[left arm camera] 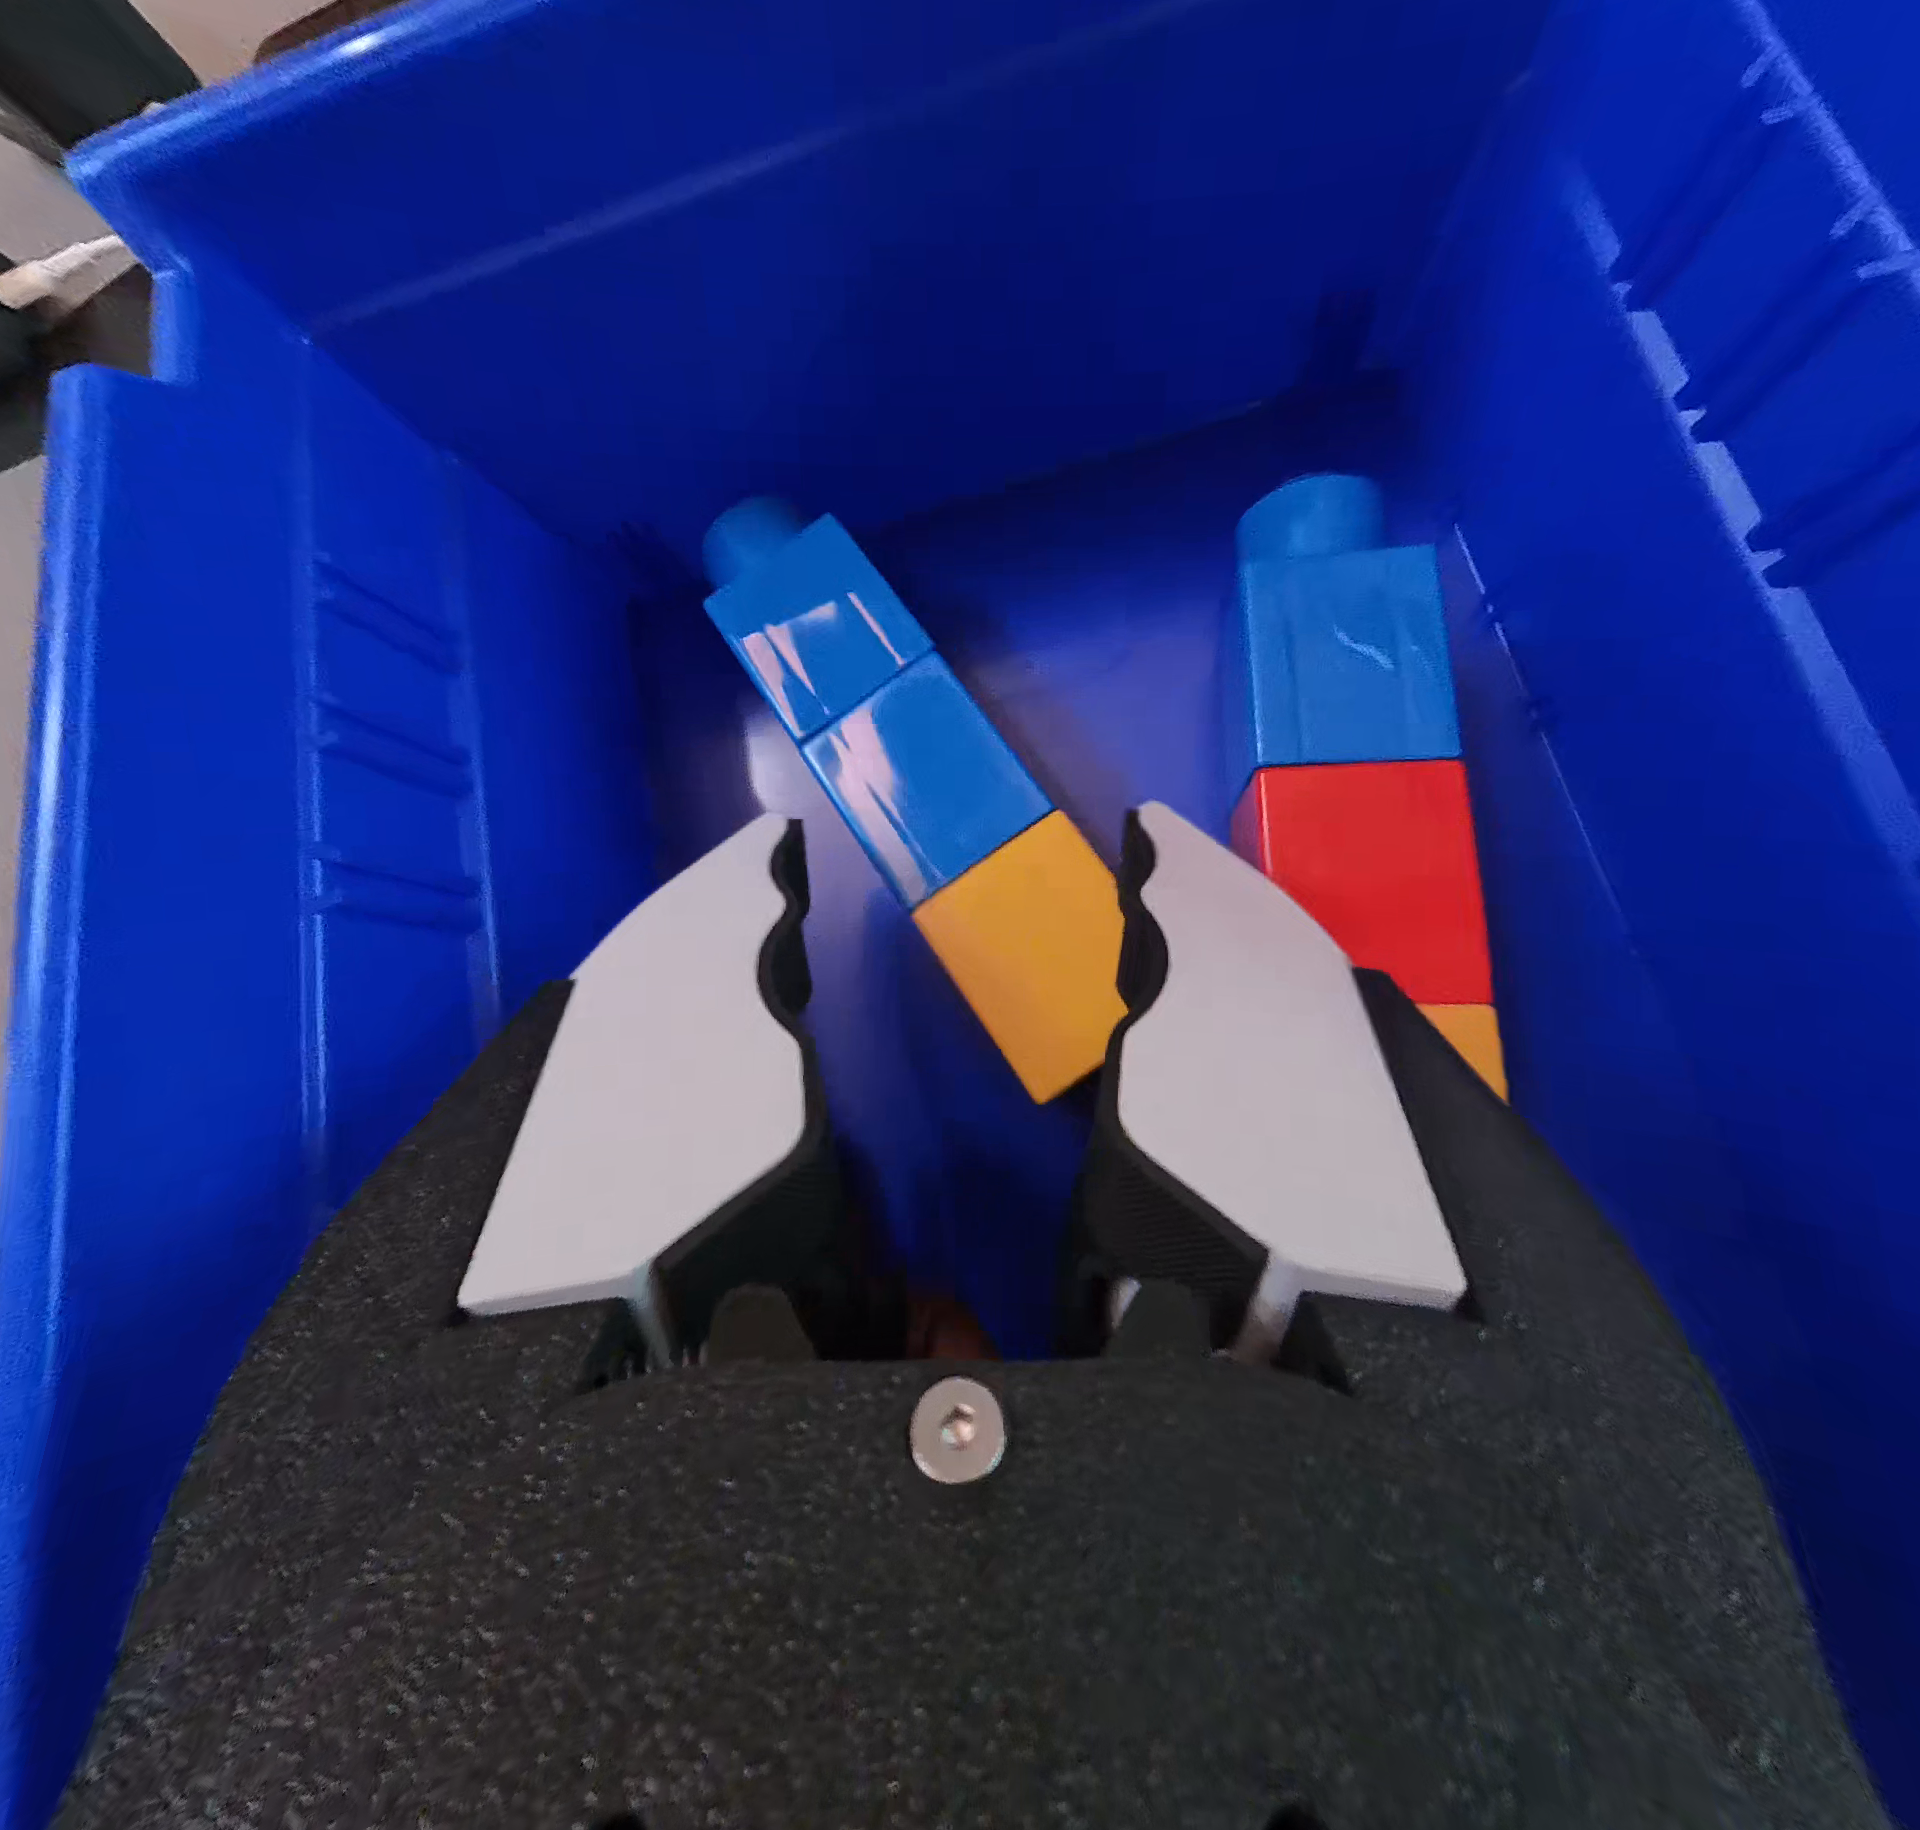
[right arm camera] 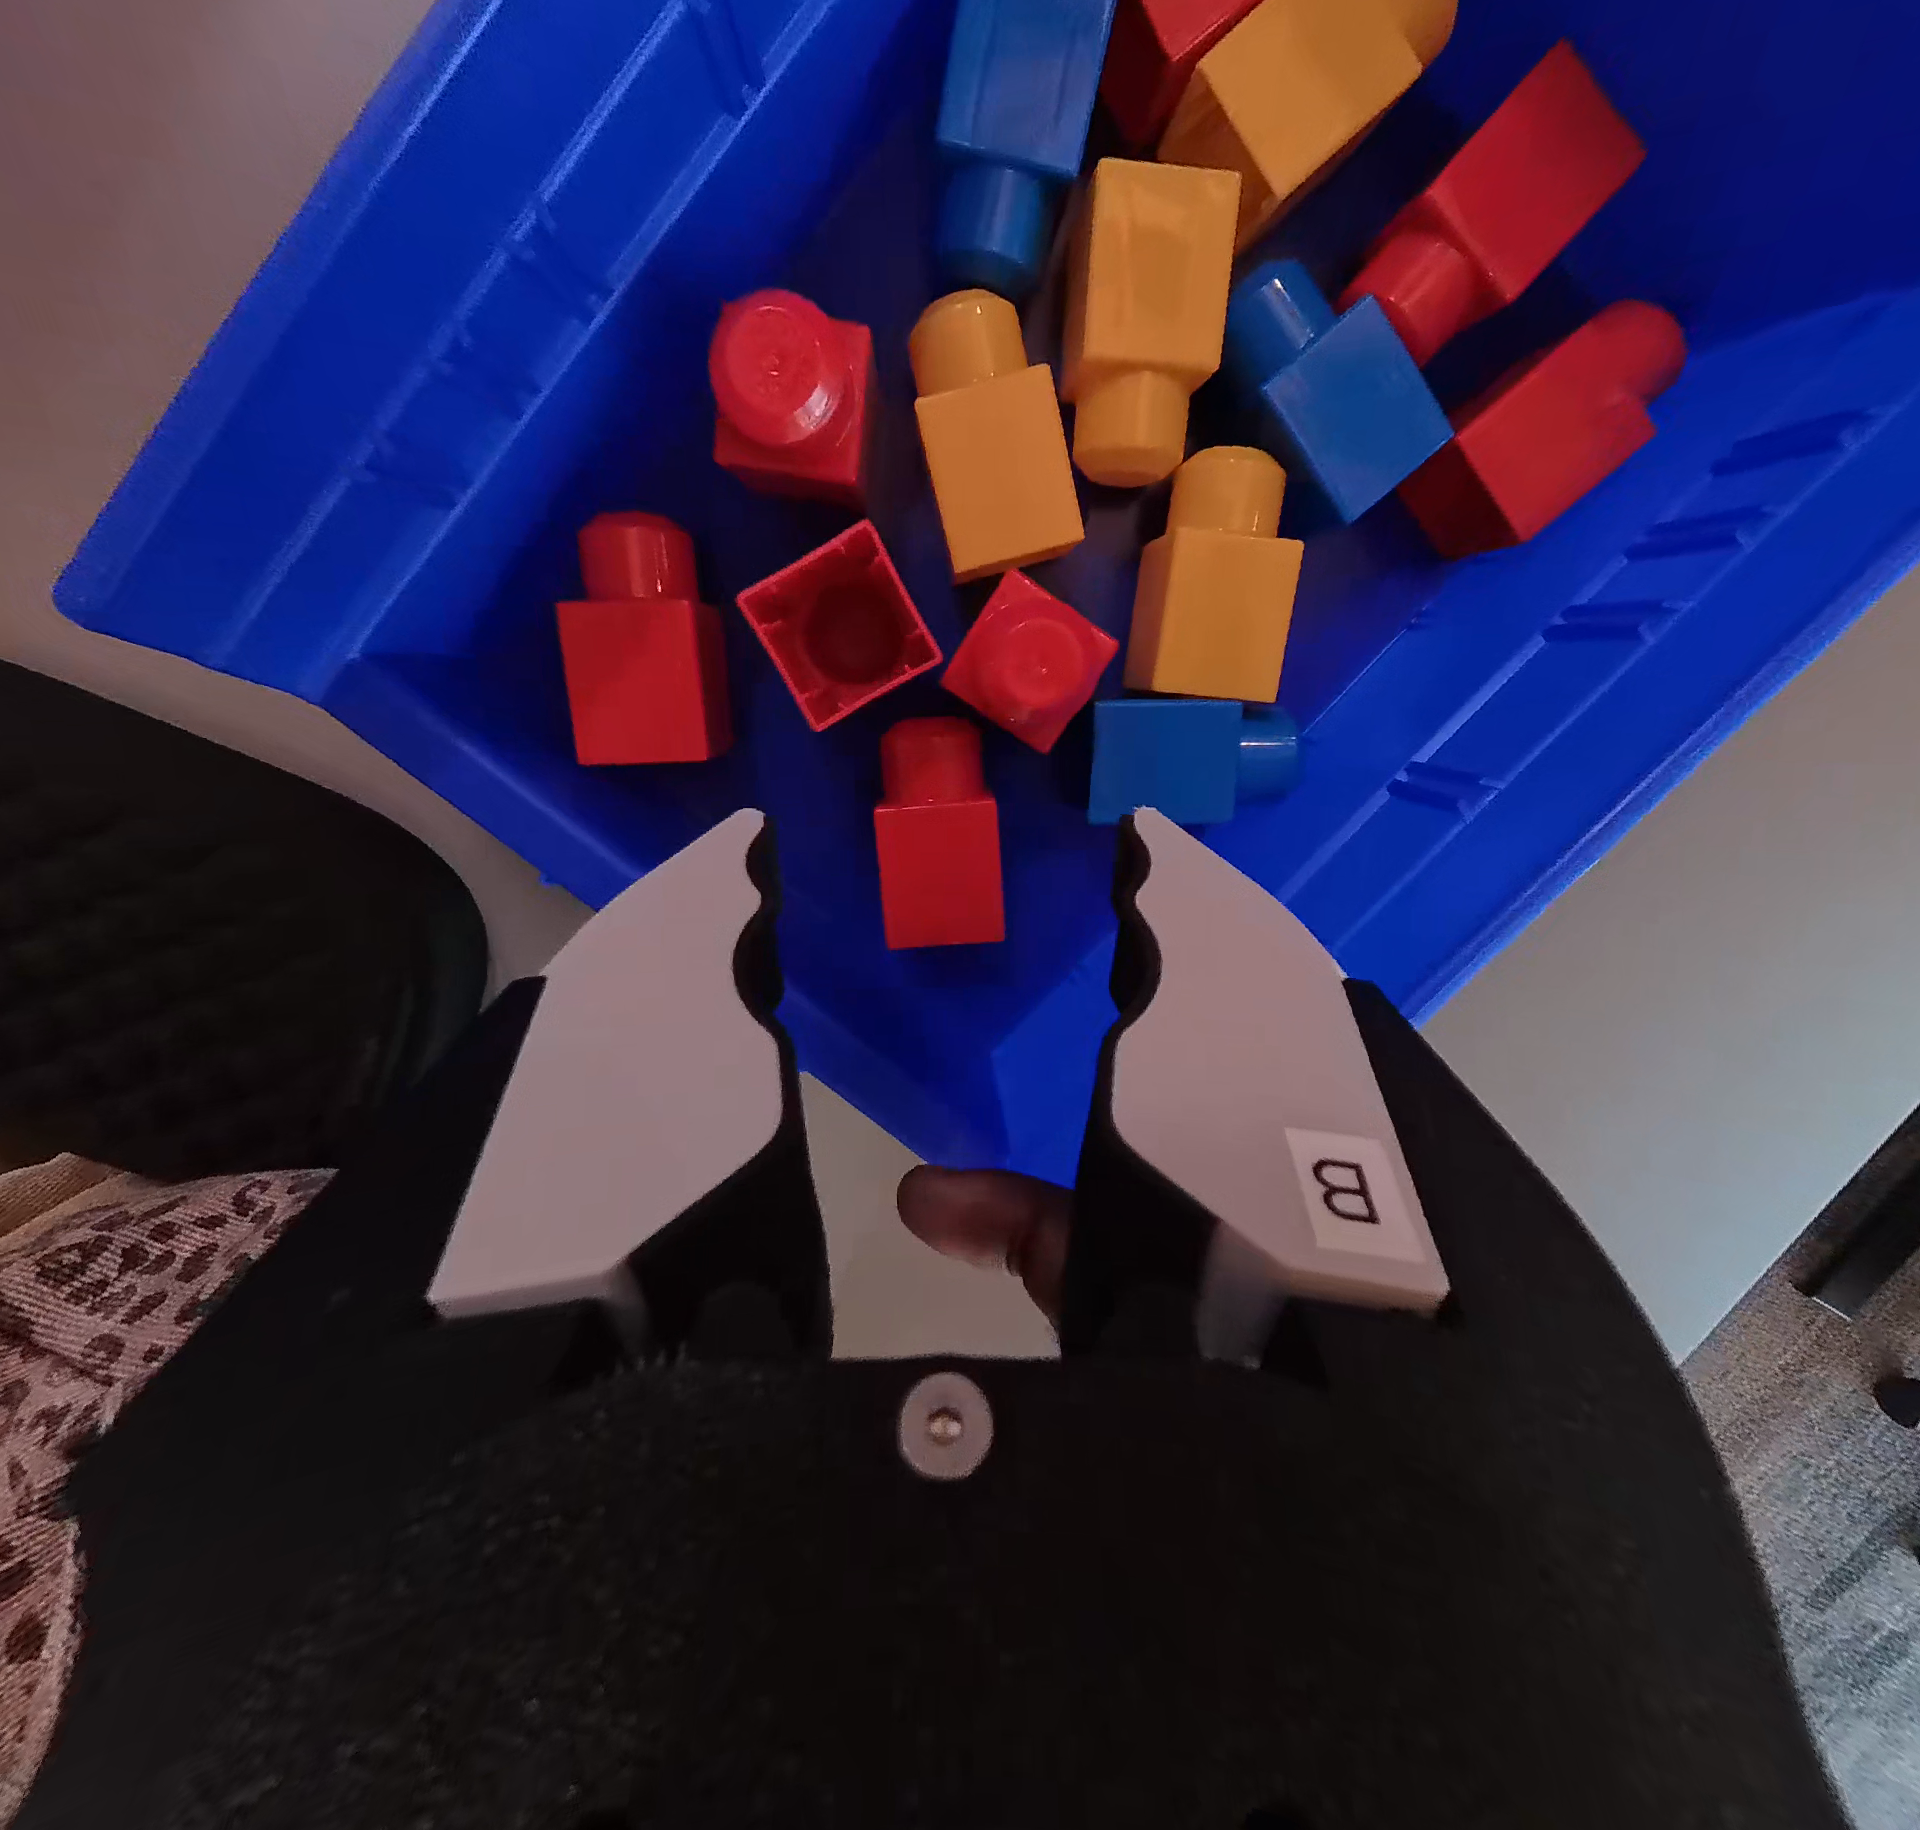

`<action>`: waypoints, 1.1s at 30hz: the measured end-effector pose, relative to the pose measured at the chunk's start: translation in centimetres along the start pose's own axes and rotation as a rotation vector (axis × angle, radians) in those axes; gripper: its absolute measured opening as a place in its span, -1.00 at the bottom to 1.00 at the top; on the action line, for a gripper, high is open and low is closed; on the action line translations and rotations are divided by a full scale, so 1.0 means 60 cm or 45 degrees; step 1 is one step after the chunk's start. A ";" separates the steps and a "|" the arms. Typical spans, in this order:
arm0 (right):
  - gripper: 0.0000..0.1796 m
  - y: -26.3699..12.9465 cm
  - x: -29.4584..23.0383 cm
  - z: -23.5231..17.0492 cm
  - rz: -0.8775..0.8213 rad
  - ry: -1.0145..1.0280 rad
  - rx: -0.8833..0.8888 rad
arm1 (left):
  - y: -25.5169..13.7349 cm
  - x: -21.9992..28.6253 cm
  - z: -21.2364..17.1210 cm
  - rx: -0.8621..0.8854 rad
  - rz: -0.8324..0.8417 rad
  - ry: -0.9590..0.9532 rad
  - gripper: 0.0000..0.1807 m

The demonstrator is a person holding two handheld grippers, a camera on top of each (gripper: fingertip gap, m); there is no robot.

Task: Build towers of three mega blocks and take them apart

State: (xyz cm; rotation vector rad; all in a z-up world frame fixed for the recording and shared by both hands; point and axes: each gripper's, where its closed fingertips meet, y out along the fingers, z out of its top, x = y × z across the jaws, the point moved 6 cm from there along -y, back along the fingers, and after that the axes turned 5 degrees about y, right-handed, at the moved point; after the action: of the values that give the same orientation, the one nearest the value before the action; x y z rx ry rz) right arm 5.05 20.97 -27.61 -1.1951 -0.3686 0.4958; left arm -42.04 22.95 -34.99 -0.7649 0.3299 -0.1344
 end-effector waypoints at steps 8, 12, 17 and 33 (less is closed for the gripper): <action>-0.32 -0.005 -0.007 0.004 -0.020 -0.031 0.011 | 0.000 -0.003 -0.004 -0.039 -0.014 -0.020 -0.46; -0.33 -0.017 -0.019 0.015 -0.026 -0.087 0.080 | -0.006 -0.017 -0.001 -0.034 0.178 0.089 -0.18; -0.34 -0.027 -0.028 0.018 -0.061 -0.131 0.097 | 0.008 -0.010 -0.019 -0.179 0.124 0.133 -0.34; -0.44 -0.163 -0.276 0.147 0.442 -1.066 1.248 | -0.160 0.003 0.080 1.258 -0.283 0.219 -0.60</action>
State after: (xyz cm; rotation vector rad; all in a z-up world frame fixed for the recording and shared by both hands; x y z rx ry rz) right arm -11.69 16.08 -15.70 -0.0377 -0.5313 1.3026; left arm -40.22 19.18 -25.12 0.1953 0.2937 -0.5290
